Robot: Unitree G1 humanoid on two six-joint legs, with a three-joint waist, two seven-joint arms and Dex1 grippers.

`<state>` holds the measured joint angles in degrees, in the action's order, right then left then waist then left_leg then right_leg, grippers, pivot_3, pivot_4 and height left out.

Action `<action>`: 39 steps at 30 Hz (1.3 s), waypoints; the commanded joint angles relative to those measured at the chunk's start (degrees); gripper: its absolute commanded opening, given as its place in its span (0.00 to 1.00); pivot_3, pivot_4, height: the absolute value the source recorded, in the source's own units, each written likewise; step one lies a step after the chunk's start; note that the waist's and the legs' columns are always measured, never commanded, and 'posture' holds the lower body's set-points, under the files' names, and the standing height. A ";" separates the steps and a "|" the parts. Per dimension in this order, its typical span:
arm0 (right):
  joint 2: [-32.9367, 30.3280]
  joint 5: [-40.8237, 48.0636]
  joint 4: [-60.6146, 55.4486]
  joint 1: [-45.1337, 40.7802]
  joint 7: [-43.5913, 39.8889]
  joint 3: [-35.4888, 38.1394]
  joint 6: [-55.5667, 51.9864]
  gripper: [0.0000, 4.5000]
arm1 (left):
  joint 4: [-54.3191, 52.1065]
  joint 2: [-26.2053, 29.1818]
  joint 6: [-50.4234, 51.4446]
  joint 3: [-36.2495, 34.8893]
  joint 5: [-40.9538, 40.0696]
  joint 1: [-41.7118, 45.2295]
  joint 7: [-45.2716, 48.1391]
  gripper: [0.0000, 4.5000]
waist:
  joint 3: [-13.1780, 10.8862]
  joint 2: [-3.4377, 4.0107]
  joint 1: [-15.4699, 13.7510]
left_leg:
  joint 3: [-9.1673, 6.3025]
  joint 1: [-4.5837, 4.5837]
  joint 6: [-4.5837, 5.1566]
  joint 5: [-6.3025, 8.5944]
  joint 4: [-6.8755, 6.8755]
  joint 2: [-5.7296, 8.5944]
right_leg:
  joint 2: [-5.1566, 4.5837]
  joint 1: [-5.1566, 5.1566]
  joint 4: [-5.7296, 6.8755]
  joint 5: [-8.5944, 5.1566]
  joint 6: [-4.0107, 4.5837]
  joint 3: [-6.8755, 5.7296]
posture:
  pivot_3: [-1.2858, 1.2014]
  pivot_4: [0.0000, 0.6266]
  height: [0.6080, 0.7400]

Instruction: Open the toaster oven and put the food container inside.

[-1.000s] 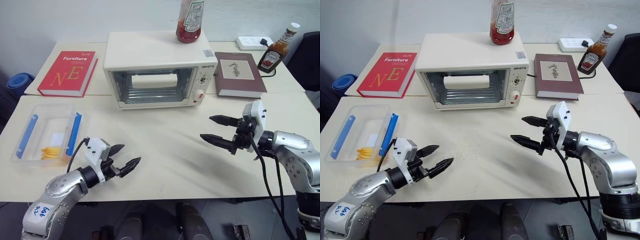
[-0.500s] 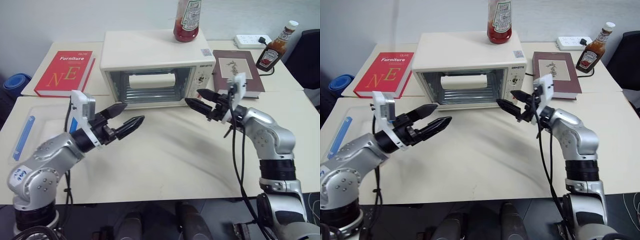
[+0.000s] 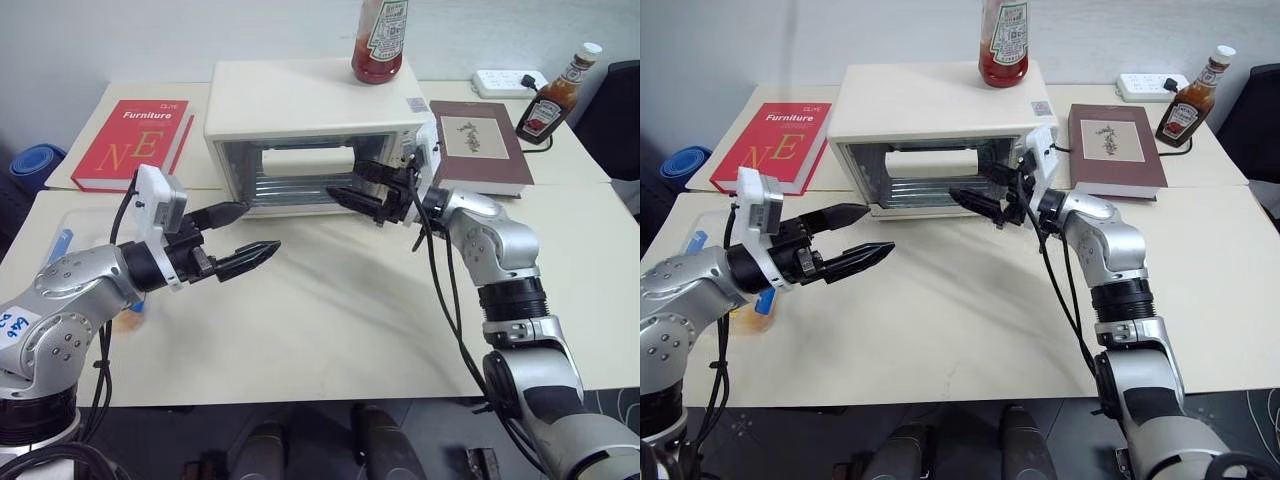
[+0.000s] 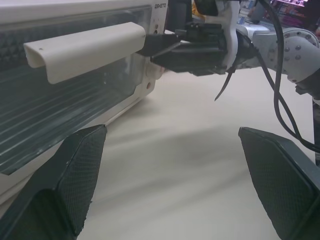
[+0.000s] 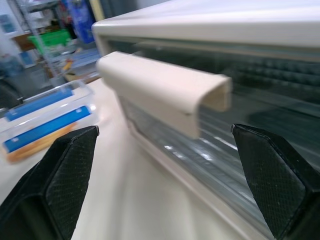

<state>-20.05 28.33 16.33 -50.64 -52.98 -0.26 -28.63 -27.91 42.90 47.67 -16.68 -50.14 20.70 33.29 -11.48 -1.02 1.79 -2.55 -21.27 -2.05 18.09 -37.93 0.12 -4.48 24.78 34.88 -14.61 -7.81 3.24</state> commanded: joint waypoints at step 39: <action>-2.84 2.38 -24.18 15.27 -4.57 -4.32 -0.67 1.00 | 22.39 3.99 -5.57 3.51 12.49 22.56 8.99 0.30 | -0.02 0.00 -0.13 | 0.09 -0.30 -0.07 -0.06 -0.08 0.00 | 0.02 0.59 0.51 -0.04 0.07 0.04 | 0.52 0.24 1.00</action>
<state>-22.96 29.44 -6.20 -34.36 -56.47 -4.48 -29.89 -7.24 47.43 44.51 -13.71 -40.03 41.27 44.66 -11.50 -1.02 1.66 -2.45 -21.57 -2.12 18.03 -38.03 0.13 -4.45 25.36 35.40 -14.65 -7.74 3.29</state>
